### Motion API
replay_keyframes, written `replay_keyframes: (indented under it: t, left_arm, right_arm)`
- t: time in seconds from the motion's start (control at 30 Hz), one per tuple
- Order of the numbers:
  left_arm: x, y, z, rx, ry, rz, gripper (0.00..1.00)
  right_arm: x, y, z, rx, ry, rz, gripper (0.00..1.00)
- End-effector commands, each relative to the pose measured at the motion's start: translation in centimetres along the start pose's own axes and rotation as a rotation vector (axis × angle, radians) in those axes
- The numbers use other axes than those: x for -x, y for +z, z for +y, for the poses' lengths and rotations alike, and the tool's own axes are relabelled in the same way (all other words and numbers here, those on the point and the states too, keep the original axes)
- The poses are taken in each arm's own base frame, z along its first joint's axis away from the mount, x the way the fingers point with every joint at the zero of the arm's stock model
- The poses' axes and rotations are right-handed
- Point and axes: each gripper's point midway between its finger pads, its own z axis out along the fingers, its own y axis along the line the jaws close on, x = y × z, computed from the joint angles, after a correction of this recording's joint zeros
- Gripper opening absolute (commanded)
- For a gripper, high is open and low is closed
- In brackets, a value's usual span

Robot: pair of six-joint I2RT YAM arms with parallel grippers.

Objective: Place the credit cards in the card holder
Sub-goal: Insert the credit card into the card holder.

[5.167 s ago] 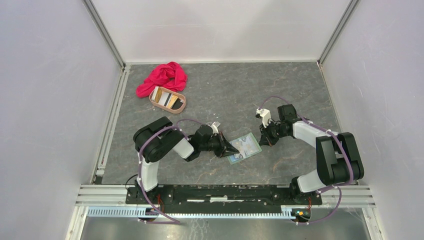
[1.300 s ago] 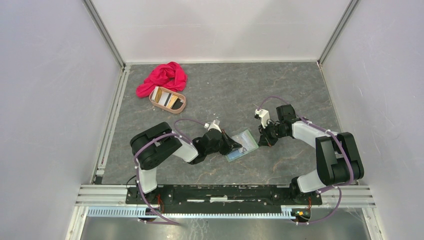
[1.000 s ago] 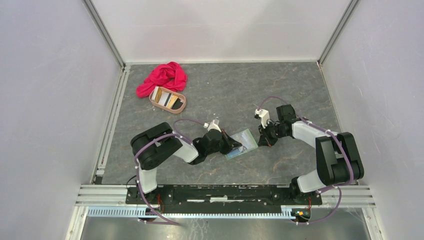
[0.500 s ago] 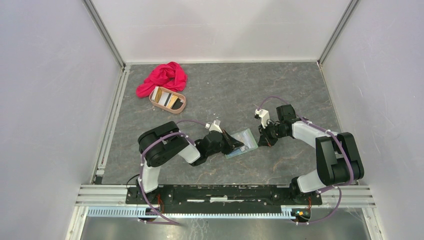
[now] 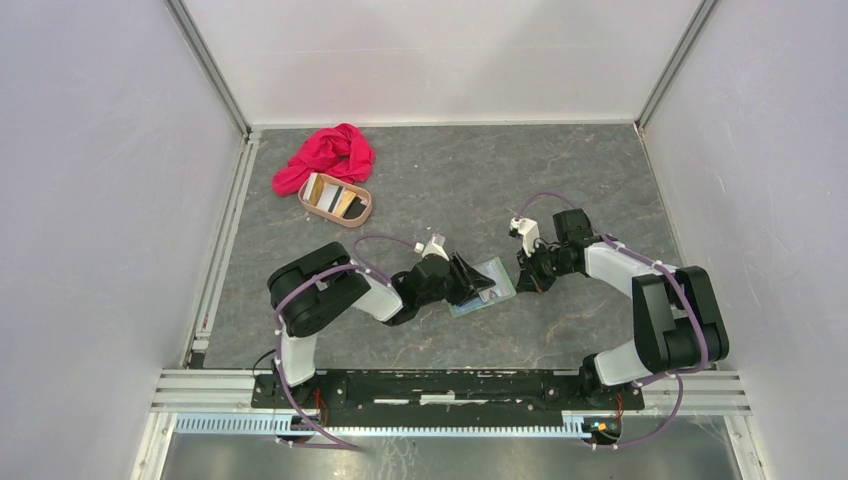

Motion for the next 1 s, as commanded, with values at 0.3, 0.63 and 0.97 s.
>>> replay_keyframes:
  t: [0.3, 0.63, 0.97]
  left_arm:
    - [-0.4, -1.5, 4.5, 0.217, 0.103, 0.045, 0.55]
    - [-0.1, -2.2, 4.7, 0.273, 0.140, 0.055, 0.55]
    - [0.3, -3.1, 4.4, 0.313, 0.183, 0.065, 0.56]
  right_arm:
    - [2.1, -0.7, 0.5, 0.012, -0.057, -0.071, 0.00]
    - [2.2, -0.7, 0.5, 0.012, -0.059, -0.075, 0.00]
    - [2.2, -0.7, 0.5, 0.013, -0.060, -0.074, 0.00]
